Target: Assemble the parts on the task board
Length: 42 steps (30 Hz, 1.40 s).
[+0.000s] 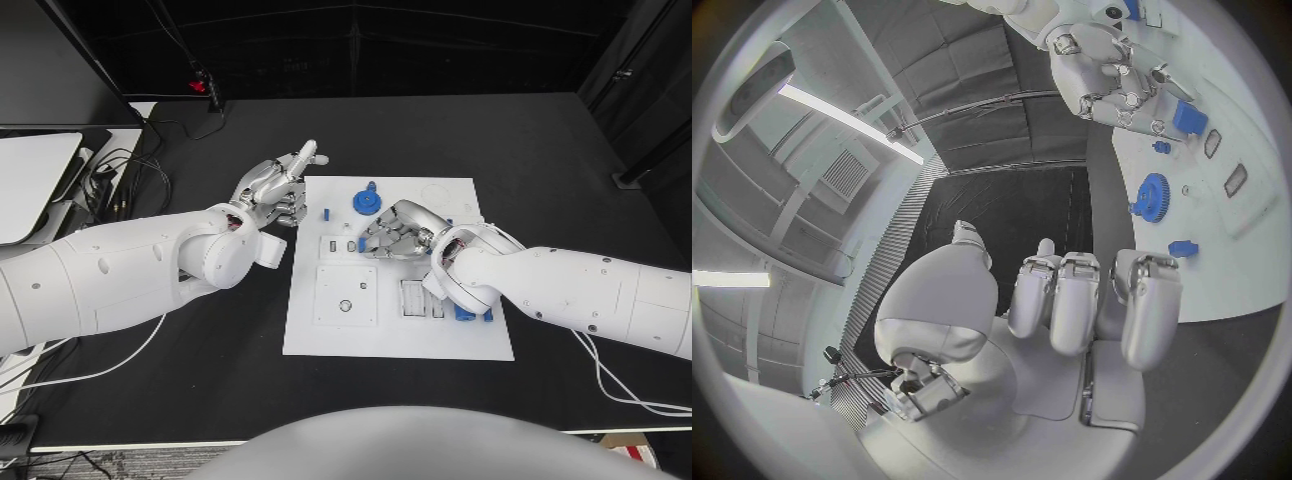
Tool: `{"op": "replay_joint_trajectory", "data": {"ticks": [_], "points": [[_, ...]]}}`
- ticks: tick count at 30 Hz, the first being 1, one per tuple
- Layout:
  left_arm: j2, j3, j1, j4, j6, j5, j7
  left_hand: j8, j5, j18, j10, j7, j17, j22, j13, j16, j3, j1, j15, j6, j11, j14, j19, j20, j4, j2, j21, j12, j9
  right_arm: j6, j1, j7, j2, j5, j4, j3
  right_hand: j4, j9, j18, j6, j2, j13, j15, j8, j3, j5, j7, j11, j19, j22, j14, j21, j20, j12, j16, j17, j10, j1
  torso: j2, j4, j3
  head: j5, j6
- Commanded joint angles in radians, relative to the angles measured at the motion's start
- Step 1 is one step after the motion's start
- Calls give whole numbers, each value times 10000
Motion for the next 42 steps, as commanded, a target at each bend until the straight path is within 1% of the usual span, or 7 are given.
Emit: {"op": "replay_joint_trajectory", "data": {"ticks": [1, 19, 23, 28, 33, 38, 42], "points": [[8, 10, 11, 7, 80, 22, 39, 40, 7, -66, 1058, 538, 2634, 2634, 2632, 8, 61, 83, 84, 66, 74, 1033, 1060, 54, -9, 53, 31, 35, -26, -33, -2, 52, -6, -155, 36, -4, 45, -40, -27, -186, -173, 2632, 102, -112, -129, -149, 17, 118, 916, 2565, 1027, -64, 120, 25, 25, 2635, 1040, 9, 2, -6, -5, -6, 6], [0, 10, 5, 12, 93, 20, 29, 45, 7, -66, 1058, 541, 2634, 2634, 2632, 8, 62, 100, 88, 70, 77, 1033, 1060, 58, -10, 64, 31, 35, -40, -821, -9, 387, 1, -306, 135, -4, 526, -71, -6, -501, -336, 2632, 208, -152, -534, -492, 126, 218, 862, 2536, 1027, -128, 236, 25, 25, 2635, 1040, -104, 10, 1, 0, -9, 29], [-38, 10, 7, 54, -88, -383, -32, 27, 14, -66, 1058, 543, 2634, 2634, 2632, 8, 5, 144, 89, -11, 65, 1033, 1060, 70, -13, -11, 31, 35, -112, -1779, -9, 1095, -72, -213, 226, 1, 1121, -122, 28, -1064, -566, 2632, 339, -170, -1011, -815, 281, 366, 768, 2485, 1027, -236, 343, 25, 25, 2635, 1040, -312, 4, -9, 4, 18, 44], [-236, 12, 58, 299, -743, -2449, -317, 135, 77, -66, 1058, 530, 2634, 2634, 2632, 8, -93, 179, 84, 101, 63, 1033, 1060, 78, 2, -300, 31, 35, -281, -3400, 51, 2990, -354, 1099, 614, 18, 1977, -101, 89, -1376, -614, 2632, 452, -137, -1679, -412, 385, 472, 596, 2400, 1027, -431, 466, 25, 25, 2635, 1040, -691, -14, 7, 9, 27, 45], [-519, 13, 359, 666, -1118, -4926, -1213, 472, 417, -66, 1058, 540, 2634, 2634, 2632, 8, 85, 481, 131, 866, 143, 1033, 1060, 95, -8, -473, 31, 35, -400, -3612, 555, 4568, -722, 3161, 1051, 26, 1990, -107, 196, -1621, -133, 2632, 519, -153, -2001, 121, 438, 527, 283, 2257, 1027, -772, 539, 25, 25, 2635, 1040, -1187, 1, 16, 19, 54, 75], [-743, 14, 808, 992, -239, -6888, -3206, 1043, 795, -66, 1058, 518, 2634, 2634, 2632, 8, 171, 619, 131, 1580, 129, 1033, 1060, 109, 13, -388, 31, 35, -240, -2047, 1090, 5183, -1355, 5600, 1541, 26, 1980, -45, 421, -1724, 879, 2632, 548, 125, -2200, 519, 445, 538, -449, 1957, 1027, -1532, 566, 25, 25, 2635, 1040, -1951, -46, 11, 2, 96, 18], [-739, 14, 1046, 1105, 719, -7880, -4627, 1425, 1040, -66, 1058, 407, 2634, 2634, 2632, 8, 162, 668, 53, 1923, 38, 1033, 1060, 58, 7, -298, 31, 35, -20, -1227, 1289, 5149, -1860, 6626, 1881, 25, 1999, 10, 511, -1713, 1345, 2632, 579, 441, -2364, 735, 455, 567, -795, 1842, 1027, -1866, 603, 25, 25, 2635, 1040, -2311, -48, -2, -9, 84, 36]]}}
